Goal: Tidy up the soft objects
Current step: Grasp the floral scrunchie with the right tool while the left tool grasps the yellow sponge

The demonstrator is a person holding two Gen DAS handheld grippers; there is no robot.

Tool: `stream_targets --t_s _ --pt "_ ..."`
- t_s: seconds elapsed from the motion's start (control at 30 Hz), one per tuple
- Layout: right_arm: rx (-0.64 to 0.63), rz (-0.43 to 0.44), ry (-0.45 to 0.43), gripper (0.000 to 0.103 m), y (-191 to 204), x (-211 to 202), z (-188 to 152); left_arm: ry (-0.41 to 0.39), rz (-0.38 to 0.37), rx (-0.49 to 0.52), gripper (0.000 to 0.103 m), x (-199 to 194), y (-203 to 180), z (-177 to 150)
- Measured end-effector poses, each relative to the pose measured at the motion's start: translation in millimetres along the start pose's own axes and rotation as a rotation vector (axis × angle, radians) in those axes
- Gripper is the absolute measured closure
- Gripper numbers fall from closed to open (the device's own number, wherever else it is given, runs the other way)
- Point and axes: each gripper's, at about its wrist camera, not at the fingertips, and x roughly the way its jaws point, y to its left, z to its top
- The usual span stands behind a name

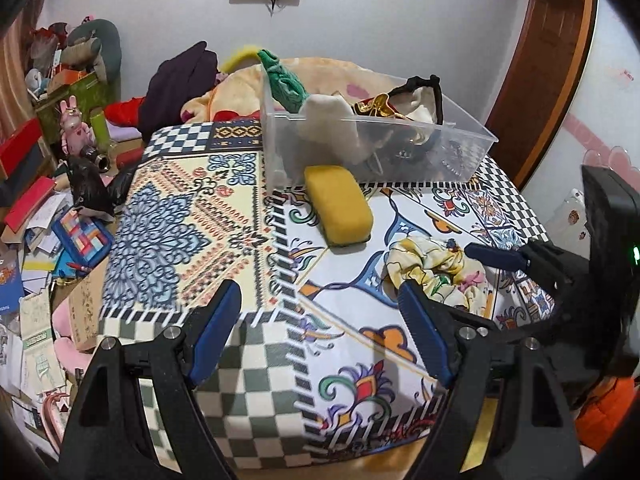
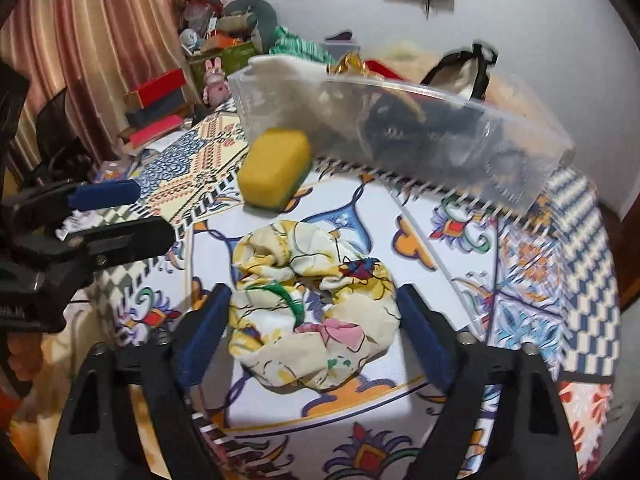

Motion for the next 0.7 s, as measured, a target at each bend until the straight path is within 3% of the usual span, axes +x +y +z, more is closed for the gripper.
stream_targets --t_s 0.13,0.2,0.37,0.57,0.6,0.7 --pt "0.013 -0.012 -0.009 0.067 -8.3 -6.2 1.4 -0.006 -0.01 0.004 0.022 11.1 -5.9 10.4" --pt "0.046 -0.009 -0.013 0.073 -18.3 -9.6 0.4 -0.013 -0.008 0.007 0.022 17.1 -9.5 16.1" --pt "0.114 -0.046 -0.06 0.076 -40.0 -26.8 -1.5 -0.021 -0.011 -0.002 0.024 36.8 -17.1 33.1" --pt "0.164 -0.064 -0.107 0.076 -58.4 -44.1 -1.7 0.021 -0.032 -0.037 0.057 63.9 -17.6 43.2" --pt "0.167 -0.067 -0.11 0.076 -58.1 -44.5 -0.2 0.027 -0.043 -0.043 0.067 67.0 -17.5 42.9" --pt "0.176 -0.069 -0.122 0.076 -60.9 -48.4 0.1 0.018 -0.043 -0.029 0.07 66.6 -20.2 40.6"
